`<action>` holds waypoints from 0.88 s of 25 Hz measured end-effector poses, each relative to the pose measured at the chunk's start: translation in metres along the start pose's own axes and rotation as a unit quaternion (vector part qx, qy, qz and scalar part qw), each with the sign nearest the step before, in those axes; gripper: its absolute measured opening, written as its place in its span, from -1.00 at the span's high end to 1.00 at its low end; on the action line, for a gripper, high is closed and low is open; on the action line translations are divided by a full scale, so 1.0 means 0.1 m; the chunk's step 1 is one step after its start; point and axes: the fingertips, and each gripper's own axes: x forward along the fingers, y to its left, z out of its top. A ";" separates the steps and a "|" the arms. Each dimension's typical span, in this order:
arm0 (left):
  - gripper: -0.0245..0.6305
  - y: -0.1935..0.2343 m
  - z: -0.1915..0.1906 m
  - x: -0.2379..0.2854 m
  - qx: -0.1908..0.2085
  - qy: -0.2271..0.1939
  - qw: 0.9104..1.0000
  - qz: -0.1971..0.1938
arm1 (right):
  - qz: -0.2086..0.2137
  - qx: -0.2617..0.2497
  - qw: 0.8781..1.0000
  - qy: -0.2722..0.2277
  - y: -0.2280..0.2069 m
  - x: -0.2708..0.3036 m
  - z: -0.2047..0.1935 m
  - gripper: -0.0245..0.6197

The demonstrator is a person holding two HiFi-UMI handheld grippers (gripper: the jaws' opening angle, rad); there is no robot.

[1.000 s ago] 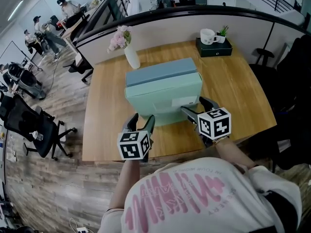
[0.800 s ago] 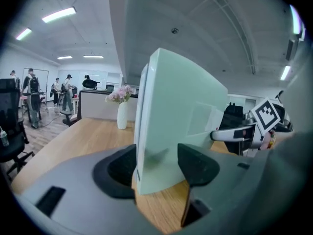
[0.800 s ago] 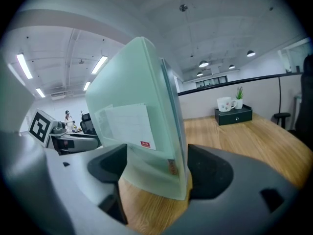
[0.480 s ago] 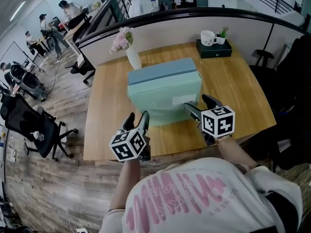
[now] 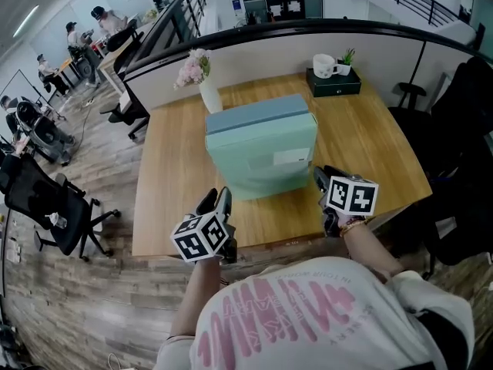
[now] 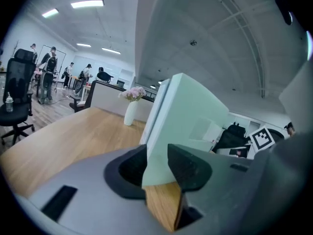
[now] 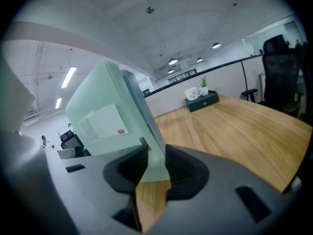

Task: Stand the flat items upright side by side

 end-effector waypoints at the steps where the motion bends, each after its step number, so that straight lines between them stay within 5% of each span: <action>1: 0.55 0.02 -0.02 -0.03 -0.003 0.002 1.000 0.001 | -0.010 0.011 1.000 0.000 -0.02 -0.02 -0.05 0.65; 8: 0.79 0.09 -0.19 -0.31 0.016 0.030 0.999 -0.015 | -0.032 0.066 0.997 0.018 0.16 -0.20 -0.53 0.94; 15: 0.92 0.12 -0.37 -0.67 0.008 0.053 0.997 -0.049 | 0.026 0.094 0.995 -0.001 0.81 -0.46 -0.84 0.93; 22: 0.92 0.08 -0.39 -1.17 0.017 0.011 0.998 -0.057 | 0.068 0.077 0.994 -0.047 1.43 -0.85 -1.00 0.94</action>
